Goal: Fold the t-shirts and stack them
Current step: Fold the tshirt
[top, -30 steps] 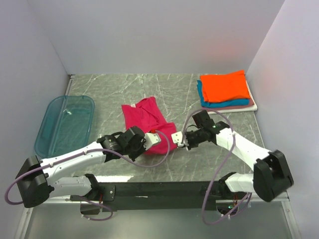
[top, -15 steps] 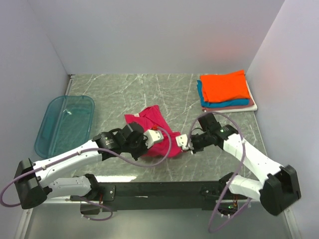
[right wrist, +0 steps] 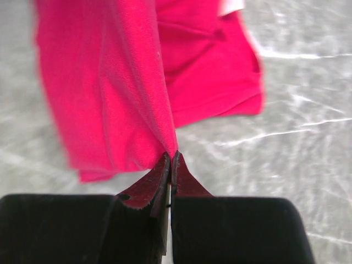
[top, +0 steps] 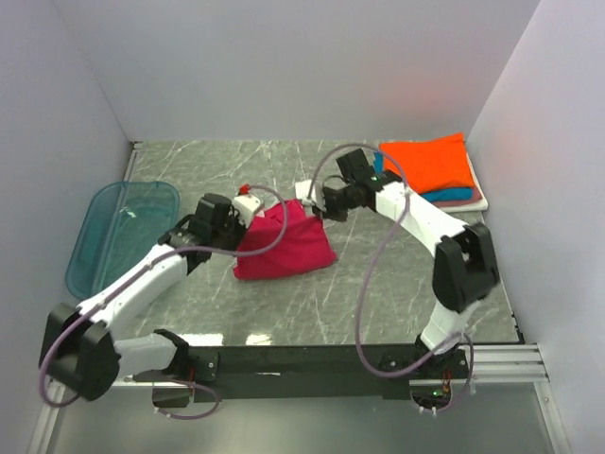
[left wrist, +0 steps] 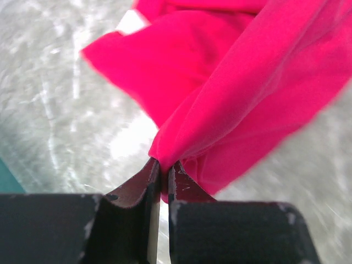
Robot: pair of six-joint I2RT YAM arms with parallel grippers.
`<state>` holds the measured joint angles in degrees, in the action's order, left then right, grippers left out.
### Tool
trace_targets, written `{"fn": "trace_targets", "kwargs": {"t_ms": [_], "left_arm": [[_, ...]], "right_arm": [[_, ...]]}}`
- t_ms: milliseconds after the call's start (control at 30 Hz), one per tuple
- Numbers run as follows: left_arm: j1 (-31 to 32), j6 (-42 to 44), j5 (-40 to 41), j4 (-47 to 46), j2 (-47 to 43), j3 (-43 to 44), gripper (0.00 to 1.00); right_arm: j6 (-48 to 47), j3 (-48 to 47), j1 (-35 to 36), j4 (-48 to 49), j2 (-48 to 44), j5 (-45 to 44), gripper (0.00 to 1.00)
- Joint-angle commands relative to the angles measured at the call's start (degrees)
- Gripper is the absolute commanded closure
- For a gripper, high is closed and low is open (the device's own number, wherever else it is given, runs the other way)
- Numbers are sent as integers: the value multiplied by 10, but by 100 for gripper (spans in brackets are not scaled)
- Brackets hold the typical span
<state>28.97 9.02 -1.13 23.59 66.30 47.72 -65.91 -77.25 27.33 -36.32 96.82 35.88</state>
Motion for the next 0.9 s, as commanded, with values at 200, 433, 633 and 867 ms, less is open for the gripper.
{"fn": "trace_targets", "kwargs": {"t_ms": [200,433,633,867], "left_arm": [[-96,35,-19,-113,138,81,100],[-116,36,-5,-144,216,133,100],[-126,41,-3,-164,261,157,100],[-139,36,3,-170,316,187,100]], "right_arm": [[109,-166,-3,55,163,-59,100],[166,-167,-7,129,184,-119,100],[211,-190,-9,158,203,-157,100],[227,-226,-8,144,237,-167,100]]}}
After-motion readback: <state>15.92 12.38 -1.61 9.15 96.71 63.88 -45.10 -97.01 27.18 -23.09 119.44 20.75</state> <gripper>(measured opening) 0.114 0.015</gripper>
